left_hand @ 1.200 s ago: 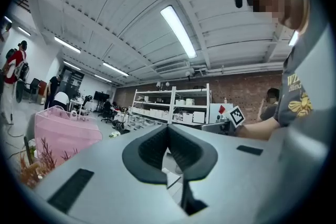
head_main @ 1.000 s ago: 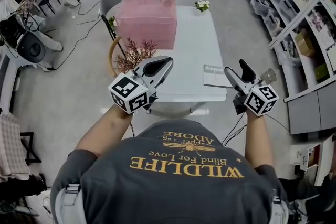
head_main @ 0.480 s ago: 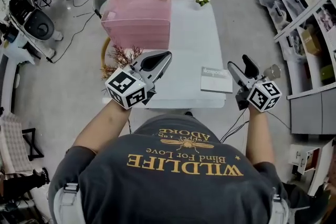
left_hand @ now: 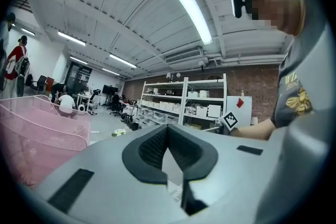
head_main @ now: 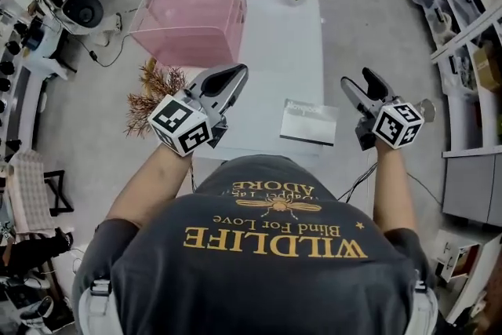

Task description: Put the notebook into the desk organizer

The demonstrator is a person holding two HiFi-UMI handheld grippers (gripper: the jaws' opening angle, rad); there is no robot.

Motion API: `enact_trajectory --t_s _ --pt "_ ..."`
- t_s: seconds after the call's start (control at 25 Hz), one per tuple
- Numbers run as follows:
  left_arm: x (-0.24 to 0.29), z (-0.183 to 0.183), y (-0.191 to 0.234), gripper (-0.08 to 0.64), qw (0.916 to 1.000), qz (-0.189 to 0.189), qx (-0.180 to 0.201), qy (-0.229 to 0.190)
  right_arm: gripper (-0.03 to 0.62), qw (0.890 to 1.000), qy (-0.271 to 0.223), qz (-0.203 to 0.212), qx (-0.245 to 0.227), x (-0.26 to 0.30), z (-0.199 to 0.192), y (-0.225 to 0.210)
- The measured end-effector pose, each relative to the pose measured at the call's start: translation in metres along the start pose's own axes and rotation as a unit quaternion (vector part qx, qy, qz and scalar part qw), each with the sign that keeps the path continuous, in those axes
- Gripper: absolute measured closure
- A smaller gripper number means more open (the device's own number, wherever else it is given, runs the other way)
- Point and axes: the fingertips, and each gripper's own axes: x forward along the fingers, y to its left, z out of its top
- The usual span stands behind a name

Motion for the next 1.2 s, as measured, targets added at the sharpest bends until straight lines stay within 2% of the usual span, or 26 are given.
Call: enact_trajectory --t_s 0.24,0.52,0.68,0.88,1.04,1.16,1.2 --pt "0.026 -0.029 0.011 0.56 0.9994 -0.026 0.001 0.023 0.242 0.996 0.055 -0.045 0.053 0.004 -0.055 -0.057" --pt "0.064 -0.071 -0.005 0.56 0.9942 -0.086 -0.016 0.063 0.242 0.98 0.125 -0.074 0.133 -0.002 -0.149 -0.095" --pt "0.075 -0.09 -0.015 0.56 0.9908 -0.103 -0.024 0.085 0.242 0.966 0.174 -0.063 0.178 0.008 -0.21 -0.104" --pt "0.073 -0.106 -0.019 0.559 0.9883 -0.1 -0.033 0.11 0.242 0.938 0.214 -0.033 0.271 0.018 -0.272 -0.104" --pt "0.073 -0.111 -0.017 0.56 0.9879 -0.094 -0.038 0.117 0.242 0.925 0.236 -0.007 0.298 0.023 -0.293 -0.1" --pt "0.07 -0.114 -0.017 0.559 0.9877 -0.092 -0.04 0.12 0.247 0.919 0.246 0.014 0.307 0.028 -0.301 -0.088" --pt "0.069 -0.114 -0.016 0.56 0.9877 -0.091 -0.041 0.12 0.27 0.919 0.249 0.021 0.306 0.03 -0.303 -0.083"
